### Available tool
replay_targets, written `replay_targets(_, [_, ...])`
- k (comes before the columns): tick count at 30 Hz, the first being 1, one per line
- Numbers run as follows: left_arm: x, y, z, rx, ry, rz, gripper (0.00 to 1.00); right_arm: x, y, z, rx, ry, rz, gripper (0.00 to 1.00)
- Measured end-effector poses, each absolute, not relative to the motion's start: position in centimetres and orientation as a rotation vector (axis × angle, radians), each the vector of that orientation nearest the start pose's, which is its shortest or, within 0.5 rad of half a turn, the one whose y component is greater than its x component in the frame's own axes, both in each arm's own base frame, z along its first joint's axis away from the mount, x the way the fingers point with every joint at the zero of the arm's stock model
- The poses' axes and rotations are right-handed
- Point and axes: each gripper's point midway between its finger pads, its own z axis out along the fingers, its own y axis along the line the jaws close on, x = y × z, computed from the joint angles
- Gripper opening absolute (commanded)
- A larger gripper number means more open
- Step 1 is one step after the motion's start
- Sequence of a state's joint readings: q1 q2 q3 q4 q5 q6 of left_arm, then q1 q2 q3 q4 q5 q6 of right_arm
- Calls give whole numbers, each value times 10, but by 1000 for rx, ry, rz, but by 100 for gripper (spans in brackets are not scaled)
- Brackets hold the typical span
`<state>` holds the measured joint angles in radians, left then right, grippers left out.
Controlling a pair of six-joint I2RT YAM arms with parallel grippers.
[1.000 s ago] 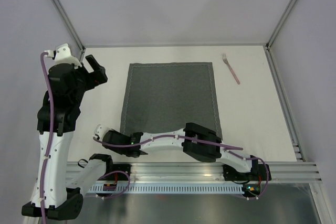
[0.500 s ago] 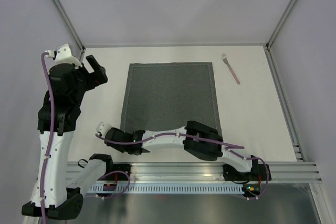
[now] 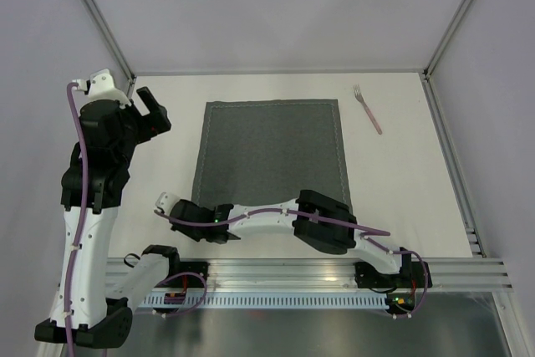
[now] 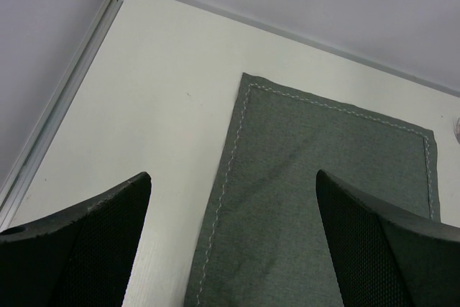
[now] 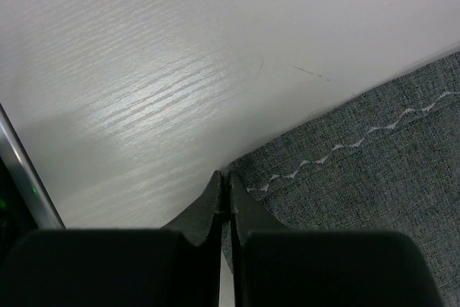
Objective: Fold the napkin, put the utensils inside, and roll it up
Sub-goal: Fold the napkin at the center of the board.
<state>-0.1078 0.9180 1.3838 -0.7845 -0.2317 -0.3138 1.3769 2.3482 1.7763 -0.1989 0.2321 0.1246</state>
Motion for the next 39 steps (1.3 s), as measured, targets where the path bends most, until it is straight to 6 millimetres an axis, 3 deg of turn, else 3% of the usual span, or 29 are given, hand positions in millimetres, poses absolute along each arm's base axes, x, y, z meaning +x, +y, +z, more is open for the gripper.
replay_targets(2, [276,-1,372,-352,1847,-67,98,149,573,20,-1297,1987,477,0])
replay_targets(11, [272,4,376,-369,1828,-47,98,135,570,29,-1363,2048,482,0])
replay_targets(21, [267,4,380,-368,1811,-51,99,102,600,59,-1390,1996,557,1])
replay_targets(32, [265,5,382,-361,1805,-47,99,116,604,55,-1371,2021,562,1])
replay_targets(39, [267,5,381,-361,1808,-46,99,161,585,41,-1305,2084,552,0])
